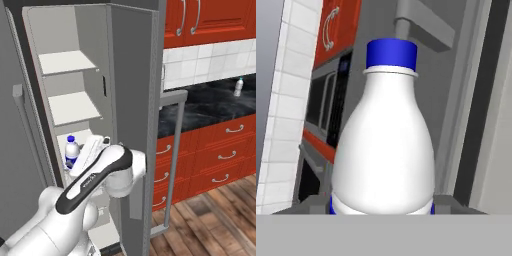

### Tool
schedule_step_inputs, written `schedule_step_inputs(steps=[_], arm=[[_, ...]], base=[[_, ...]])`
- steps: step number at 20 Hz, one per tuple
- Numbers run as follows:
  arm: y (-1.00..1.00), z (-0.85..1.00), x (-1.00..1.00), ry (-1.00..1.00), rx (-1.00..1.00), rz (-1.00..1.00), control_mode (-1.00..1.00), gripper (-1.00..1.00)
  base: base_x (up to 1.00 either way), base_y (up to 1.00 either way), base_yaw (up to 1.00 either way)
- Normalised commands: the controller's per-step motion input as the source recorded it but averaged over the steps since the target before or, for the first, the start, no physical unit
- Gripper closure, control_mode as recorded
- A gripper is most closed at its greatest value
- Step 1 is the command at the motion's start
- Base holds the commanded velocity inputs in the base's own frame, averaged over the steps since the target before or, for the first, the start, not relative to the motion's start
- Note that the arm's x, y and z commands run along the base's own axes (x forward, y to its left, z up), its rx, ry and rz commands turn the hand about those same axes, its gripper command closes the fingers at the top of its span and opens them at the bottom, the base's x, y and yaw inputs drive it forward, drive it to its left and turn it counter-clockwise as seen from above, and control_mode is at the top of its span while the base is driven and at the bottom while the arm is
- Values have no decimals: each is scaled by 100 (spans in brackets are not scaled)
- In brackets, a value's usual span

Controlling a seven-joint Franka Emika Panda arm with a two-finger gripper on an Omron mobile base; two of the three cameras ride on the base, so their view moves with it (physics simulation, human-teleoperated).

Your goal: Take the bottled waters from the counter and place them in the freezer to freeze. Close the freezer door after placing the bottles.

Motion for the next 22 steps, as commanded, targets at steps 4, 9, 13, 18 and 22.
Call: schedule_step_inputs(steps=[4,9,13,18,22], arm=[[15,82,12,12,-6,-40,-100,100],[23,76,34,23,-3,-28,-100,100],[10,63,35,5,0,-15,-100,100],[-1,16,16,6,-1,-8,-100,100],[3,73,48,2,-7,-1,-100,100]], base=[[0,0,0],[0,0,0],[0,0,0],[0,0,0],[0,0,0]])
